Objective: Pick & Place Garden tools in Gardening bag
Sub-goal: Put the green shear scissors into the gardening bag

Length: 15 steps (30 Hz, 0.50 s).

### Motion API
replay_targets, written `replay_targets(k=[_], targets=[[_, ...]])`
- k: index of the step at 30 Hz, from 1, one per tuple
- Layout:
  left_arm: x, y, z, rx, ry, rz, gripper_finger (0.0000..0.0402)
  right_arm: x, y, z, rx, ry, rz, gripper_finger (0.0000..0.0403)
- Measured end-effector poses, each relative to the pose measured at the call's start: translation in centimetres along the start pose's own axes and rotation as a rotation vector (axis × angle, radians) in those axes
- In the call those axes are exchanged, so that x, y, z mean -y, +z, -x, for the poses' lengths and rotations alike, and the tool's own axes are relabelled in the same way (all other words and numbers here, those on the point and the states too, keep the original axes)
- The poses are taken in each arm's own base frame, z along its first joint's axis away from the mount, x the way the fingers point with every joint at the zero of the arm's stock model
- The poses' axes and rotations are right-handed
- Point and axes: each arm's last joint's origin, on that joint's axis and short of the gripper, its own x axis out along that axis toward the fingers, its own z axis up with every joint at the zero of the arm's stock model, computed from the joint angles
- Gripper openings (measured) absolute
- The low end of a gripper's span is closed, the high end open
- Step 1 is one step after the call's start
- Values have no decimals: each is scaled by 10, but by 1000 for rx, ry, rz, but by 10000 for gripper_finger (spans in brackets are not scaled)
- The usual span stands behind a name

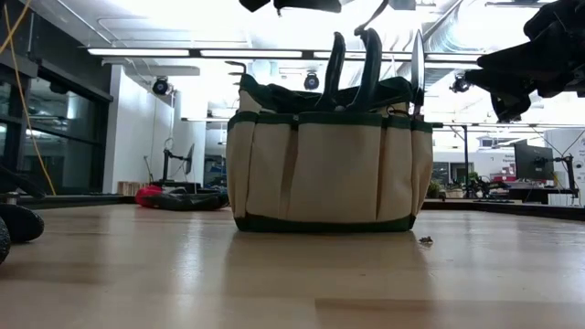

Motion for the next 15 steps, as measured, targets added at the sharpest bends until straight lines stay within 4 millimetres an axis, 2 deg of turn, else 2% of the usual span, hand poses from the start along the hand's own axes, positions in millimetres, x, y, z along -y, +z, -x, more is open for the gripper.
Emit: replay_targets(k=[15], targets=[[-5, 29, 3, -33, -67, 21, 319, 0, 0, 0, 0, 0, 0, 137]])
